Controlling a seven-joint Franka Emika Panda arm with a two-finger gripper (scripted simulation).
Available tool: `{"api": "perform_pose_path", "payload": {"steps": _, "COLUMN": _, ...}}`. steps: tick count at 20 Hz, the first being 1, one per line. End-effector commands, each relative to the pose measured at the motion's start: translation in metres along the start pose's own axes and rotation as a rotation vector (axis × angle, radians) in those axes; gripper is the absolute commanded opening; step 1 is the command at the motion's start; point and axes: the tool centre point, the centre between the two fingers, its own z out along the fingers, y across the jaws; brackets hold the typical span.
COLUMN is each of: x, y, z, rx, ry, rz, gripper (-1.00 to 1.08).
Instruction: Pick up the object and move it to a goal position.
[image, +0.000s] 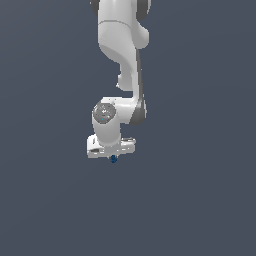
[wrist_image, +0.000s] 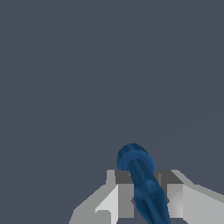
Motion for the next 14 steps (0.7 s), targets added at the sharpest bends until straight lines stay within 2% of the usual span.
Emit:
{"api": "perform_pose_path", "payload": {"steps": 1, "x": 0.006, "y": 0.009, "z": -0.006, "rx": 0.0, "ry": 0.001, "rz": 0.0, "gripper": -1.0}}
{"api": "perform_pose_path", "payload": {"steps": 14, "x": 0.051, "y": 0.068, "z": -0.045, "rx": 0.0, "ry": 0.001, "rz": 0.0, "gripper": -1.0}}
